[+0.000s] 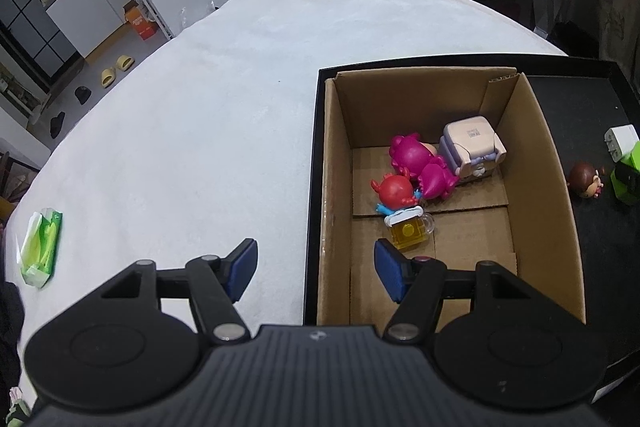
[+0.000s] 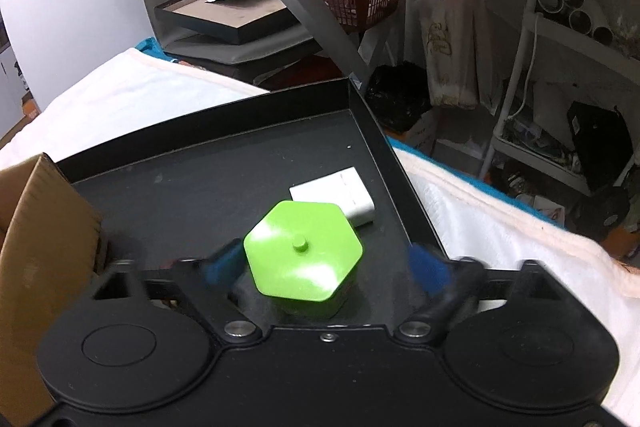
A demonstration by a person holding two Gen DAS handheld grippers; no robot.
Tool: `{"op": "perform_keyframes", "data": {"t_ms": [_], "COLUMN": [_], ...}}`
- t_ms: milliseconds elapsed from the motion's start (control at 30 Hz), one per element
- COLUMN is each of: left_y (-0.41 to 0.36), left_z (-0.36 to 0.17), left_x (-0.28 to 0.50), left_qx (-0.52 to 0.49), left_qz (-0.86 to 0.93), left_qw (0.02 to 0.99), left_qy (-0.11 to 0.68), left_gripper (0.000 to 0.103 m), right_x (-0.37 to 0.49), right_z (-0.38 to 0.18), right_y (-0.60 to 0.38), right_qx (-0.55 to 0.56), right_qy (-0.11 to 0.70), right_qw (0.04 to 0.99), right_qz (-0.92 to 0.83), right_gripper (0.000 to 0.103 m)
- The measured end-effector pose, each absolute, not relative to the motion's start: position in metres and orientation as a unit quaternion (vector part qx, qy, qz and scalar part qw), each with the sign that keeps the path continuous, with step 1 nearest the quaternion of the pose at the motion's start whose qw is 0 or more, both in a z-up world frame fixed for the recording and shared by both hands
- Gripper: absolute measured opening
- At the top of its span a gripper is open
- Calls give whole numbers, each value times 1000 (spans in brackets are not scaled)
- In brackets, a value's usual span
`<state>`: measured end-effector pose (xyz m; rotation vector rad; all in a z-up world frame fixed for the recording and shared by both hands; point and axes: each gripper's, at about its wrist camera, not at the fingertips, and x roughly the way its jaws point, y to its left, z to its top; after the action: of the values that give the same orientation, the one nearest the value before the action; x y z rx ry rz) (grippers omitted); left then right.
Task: Organize rigid objects
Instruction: 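Move the right gripper to the green hexagonal box and close on it, then carry the green hexagonal box into the cardboard box and open the right gripper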
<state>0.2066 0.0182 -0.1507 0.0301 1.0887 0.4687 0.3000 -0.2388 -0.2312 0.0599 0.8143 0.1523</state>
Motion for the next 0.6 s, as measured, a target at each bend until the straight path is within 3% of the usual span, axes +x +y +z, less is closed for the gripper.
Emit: {"op": "perform_keyframes", "data": {"t_ms": [600], "left_y": [33], "left_z": [-139], "left_x": [185], "left_qx": [-30], "left_qz": [206], "left_qw": [847], "left_qy": [490], "left_gripper": [63], "right_x": [273], "right_z": [-194], "right_y": [-232], "right_qx": [3], "right_qy": [377], "right_qw": [923], "right_qz": [70], "right_gripper": [51]}}
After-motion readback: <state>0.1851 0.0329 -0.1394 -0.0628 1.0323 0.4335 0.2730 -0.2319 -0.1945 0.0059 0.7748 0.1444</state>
